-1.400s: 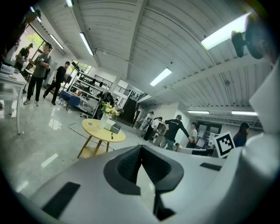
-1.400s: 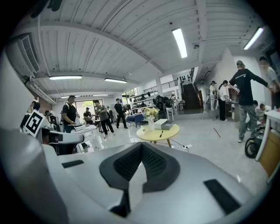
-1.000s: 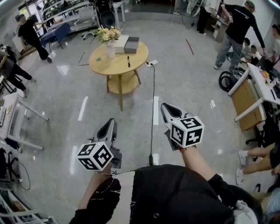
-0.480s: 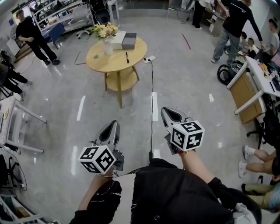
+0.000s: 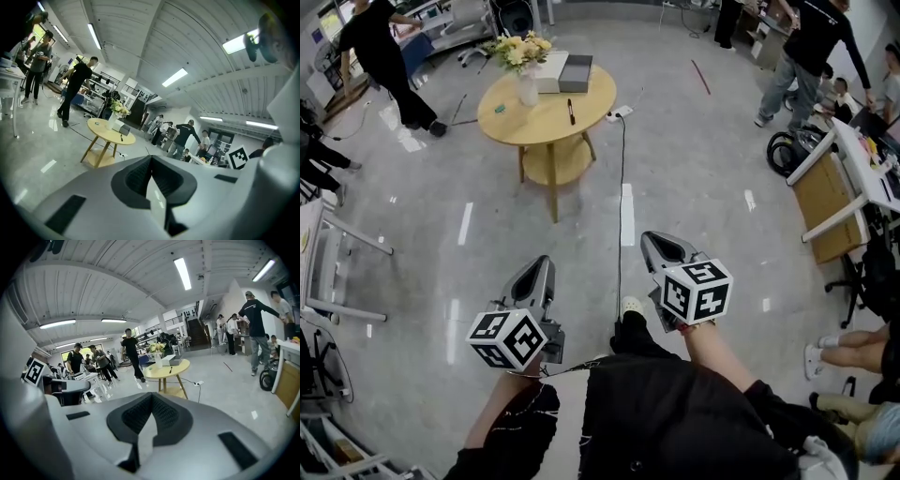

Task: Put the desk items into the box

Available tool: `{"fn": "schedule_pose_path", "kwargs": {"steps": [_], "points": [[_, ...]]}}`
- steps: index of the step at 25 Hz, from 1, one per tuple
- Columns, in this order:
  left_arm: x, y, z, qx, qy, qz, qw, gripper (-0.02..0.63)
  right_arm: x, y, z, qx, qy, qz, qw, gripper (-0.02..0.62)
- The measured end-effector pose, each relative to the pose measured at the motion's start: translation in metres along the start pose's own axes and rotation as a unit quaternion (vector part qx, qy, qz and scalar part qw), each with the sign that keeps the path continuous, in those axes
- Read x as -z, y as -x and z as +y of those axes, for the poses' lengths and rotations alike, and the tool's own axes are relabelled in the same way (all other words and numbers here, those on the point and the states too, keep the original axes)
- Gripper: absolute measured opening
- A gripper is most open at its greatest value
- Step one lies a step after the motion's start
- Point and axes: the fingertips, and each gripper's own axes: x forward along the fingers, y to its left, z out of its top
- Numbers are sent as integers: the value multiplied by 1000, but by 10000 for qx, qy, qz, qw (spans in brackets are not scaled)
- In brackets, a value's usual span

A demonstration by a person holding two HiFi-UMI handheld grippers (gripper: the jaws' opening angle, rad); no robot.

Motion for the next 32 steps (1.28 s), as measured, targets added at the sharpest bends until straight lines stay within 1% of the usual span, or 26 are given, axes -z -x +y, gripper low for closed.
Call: {"fn": "schedule_pose_path", "kwargs": {"steps": [5,12,22,25,32], "points": [[-17,-44,4,-53,1,-24,10000,9,-26,-32,-30,-57,4,44,10000,5],[-42,-112,2,-134,91,-112,9998,9,-69,-80,-69,-304,95,92,9994,5],[-65,-198,-4,-265,92,-328,9991,9,-123,-133,-130,-583,234,-26,9980,5],[-62,-217,-4,-287,120,-335,9990,9,-124,-145,-142,-645,277,34,9975,5],[-47,-244,-3,-354,204,-136,9991,9,-104,-168,-155,-850,24,399,9956,5]]}}
